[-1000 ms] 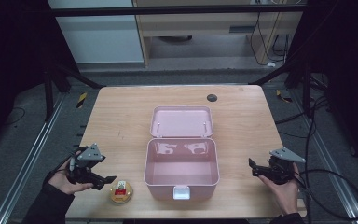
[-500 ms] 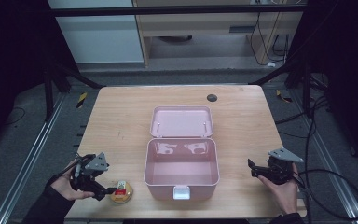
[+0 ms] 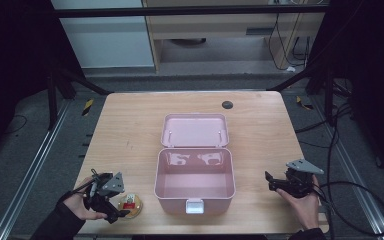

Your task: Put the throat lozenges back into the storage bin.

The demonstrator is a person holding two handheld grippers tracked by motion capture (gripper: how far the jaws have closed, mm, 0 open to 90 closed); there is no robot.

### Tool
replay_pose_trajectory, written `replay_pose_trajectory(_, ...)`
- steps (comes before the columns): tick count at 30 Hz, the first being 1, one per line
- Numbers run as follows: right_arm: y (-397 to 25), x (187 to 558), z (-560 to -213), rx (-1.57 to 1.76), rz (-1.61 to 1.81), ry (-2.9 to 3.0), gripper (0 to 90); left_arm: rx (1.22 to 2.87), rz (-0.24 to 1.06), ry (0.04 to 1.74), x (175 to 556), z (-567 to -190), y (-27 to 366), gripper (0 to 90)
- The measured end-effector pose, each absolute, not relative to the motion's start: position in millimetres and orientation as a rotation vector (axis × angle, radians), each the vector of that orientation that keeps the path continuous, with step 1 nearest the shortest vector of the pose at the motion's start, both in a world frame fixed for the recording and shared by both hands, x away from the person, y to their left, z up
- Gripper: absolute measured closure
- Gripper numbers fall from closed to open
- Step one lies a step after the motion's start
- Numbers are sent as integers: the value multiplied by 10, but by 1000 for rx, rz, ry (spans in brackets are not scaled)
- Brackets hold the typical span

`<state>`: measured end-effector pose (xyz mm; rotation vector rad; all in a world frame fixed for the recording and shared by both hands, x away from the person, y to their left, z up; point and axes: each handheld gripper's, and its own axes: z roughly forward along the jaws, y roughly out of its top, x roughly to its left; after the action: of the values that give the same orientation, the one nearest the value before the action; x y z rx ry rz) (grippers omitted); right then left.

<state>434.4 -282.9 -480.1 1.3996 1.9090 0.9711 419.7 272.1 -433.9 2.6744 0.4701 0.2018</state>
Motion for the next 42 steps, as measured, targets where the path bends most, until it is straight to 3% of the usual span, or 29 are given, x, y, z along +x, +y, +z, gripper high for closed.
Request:
replay_pose_trajectory(26, -2809, 4354, -4823, 1395, 953, 1935, 34, 2756, 169, 397, 4206, -4602, 2550, 64)
replay_pose_trajectory(42, -2795, 4363, -4842, 1384, 938, 1956, 34, 2805, 125, 360, 4273, -4694, 2488, 116)
